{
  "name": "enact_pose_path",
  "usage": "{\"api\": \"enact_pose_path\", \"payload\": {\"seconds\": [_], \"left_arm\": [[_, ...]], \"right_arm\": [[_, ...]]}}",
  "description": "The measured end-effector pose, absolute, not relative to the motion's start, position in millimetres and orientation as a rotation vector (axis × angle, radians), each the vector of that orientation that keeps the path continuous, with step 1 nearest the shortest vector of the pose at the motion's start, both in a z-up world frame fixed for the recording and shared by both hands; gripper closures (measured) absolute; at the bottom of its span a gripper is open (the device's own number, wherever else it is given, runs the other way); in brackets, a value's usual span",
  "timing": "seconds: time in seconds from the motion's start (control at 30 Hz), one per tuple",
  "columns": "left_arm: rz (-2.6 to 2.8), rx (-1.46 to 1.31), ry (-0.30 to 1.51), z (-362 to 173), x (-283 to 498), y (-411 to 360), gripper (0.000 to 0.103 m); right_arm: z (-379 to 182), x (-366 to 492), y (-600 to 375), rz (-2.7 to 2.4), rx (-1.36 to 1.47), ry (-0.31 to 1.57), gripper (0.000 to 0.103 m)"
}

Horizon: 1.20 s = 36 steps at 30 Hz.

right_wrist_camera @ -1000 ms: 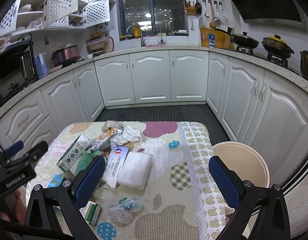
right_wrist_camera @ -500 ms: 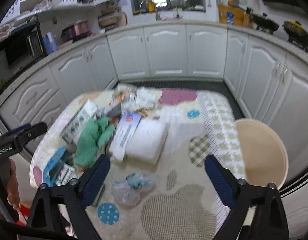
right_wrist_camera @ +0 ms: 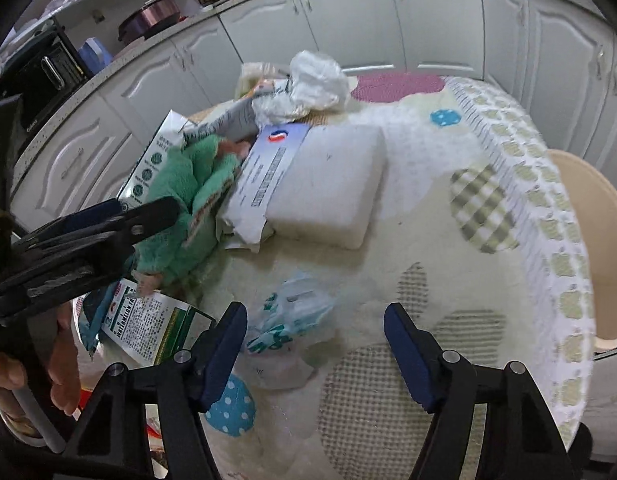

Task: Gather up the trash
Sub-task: 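Grasp the green towel with the left gripper while the right gripper grasps a small plastic wrapper, then carry the green towel and wrapper to the beige bin and release both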

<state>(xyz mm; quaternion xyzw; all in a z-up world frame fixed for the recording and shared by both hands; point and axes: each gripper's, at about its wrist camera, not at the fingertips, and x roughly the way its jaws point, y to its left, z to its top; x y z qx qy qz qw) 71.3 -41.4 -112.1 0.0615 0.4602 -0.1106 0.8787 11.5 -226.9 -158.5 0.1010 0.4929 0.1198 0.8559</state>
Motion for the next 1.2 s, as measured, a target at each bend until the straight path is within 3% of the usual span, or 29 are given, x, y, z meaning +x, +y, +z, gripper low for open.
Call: {"api": "enact_pose_path", "payload": {"seconds": [0.07,0.1,0.2,0.23,0.6,1.2], "left_arm": [[-0.250,0.115,0.969,-114.7,73.4,-43.0,0.031],[-0.252,0.116,0.963,-113.7,73.1,-44.0,0.035],[-0.274,0.126,0.943,-107.2,70.0,-45.9,0.060],[-0.288,0.115,0.944,-105.3,69.6,-44.8,0.075],[-0.418,0.035,0.910,-56.0,41.8,-49.4,0.076],[-0.698,0.093,0.919,-45.7,35.4,-203.8,0.076]], "right_arm": [[-158.2,12.0,-228.3,0.262,0.225,1.025,0.063],[-158.0,12.7,-229.8,0.269,0.234,1.029,0.064],[-153.7,9.7,-231.6,0.287,0.233,1.018,0.074],[-151.4,8.3,-232.1,0.290,0.233,1.014,0.080],[-95.8,-15.7,-276.4,0.229,0.231,0.864,0.081],[-91.0,-28.1,-437.8,-0.065,0.348,0.813,0.081]]}}
